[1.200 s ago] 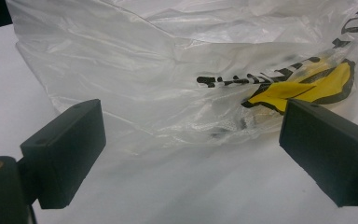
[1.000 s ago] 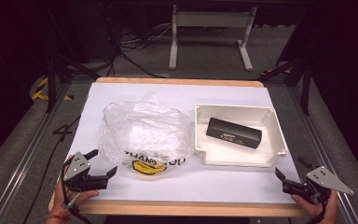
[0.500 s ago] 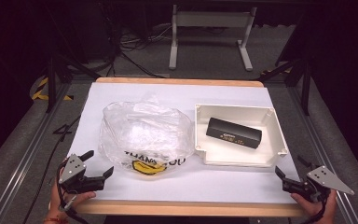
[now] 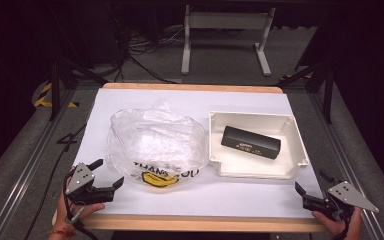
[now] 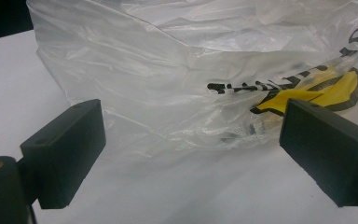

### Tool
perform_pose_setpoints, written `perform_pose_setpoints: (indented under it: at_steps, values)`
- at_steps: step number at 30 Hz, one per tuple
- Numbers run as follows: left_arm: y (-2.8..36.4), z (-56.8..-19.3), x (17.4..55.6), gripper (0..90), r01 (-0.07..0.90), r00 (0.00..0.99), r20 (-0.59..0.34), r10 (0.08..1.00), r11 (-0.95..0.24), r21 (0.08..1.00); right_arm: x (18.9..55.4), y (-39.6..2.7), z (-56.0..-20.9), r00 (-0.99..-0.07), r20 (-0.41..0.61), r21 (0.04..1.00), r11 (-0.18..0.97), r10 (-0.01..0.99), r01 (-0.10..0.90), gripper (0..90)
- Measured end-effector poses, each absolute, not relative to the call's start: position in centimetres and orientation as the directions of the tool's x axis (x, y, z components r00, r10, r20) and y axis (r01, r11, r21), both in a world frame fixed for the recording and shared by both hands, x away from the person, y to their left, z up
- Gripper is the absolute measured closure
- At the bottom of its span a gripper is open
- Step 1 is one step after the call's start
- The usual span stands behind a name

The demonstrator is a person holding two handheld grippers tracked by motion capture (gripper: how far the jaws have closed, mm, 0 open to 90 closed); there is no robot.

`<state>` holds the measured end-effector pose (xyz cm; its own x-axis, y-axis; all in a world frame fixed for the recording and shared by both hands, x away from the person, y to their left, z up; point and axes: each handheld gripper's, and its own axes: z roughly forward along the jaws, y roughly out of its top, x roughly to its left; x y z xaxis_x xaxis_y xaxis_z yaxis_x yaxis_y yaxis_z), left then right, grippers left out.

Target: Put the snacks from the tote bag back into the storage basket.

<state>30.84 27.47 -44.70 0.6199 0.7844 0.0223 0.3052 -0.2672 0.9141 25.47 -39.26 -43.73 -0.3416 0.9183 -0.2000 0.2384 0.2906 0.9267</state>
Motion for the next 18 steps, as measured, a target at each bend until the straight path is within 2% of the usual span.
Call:
perform_pose_setpoints:
  at_steps: [18]
  values:
    - [27.75,-44.66,30.88,7.8,0.309,0.607,0.022,0.795,-0.262,0.914,25.59,-39.16,-43.59,-0.335,-0.209,0.927,0.295,0.919,0.231,10.4]
